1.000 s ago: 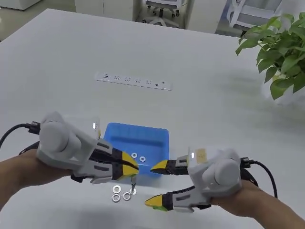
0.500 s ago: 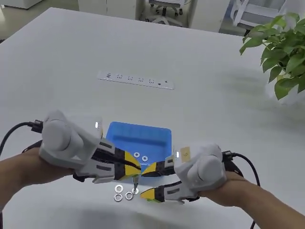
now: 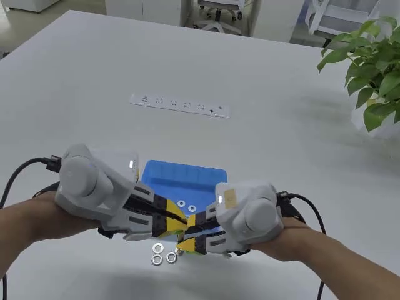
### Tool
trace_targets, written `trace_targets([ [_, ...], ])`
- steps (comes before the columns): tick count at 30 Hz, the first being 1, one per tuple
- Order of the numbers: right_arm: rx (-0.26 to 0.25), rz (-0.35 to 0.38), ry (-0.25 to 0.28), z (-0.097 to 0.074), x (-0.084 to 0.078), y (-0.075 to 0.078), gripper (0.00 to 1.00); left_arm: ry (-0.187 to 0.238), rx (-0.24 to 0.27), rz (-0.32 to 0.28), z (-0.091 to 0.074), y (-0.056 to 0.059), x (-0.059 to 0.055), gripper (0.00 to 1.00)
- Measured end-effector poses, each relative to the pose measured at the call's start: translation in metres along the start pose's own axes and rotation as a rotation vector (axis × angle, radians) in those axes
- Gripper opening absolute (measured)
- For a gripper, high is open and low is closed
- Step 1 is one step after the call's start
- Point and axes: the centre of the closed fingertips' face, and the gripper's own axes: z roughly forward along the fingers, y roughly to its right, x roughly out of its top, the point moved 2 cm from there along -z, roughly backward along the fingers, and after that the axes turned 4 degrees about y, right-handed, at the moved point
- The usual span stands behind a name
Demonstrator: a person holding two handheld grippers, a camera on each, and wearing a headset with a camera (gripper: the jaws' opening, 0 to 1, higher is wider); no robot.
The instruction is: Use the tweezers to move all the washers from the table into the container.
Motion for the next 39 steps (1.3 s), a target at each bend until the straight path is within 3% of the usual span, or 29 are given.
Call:
trace_targets([
  [21, 0.005, -0.004, -0.020, -0.001, -0.001, -0.002, 0.09, -0.014, -0.006, 0.007, 0.001, 0.001, 0.000, 0.06],
  [29, -0.006, 0.012, -0.007, -0.008, 0.004, -0.003, 0.09, 0.002, -0.004, 0.004, -0.001, 0.002, 0.009, 0.07],
  [39, -0.023, -0.002, 0.006, -0.021, 0.018, -0.002, 0.09, 0.053, 0.018, -0.020, -0.005, 0.003, 0.023, 0.24],
])
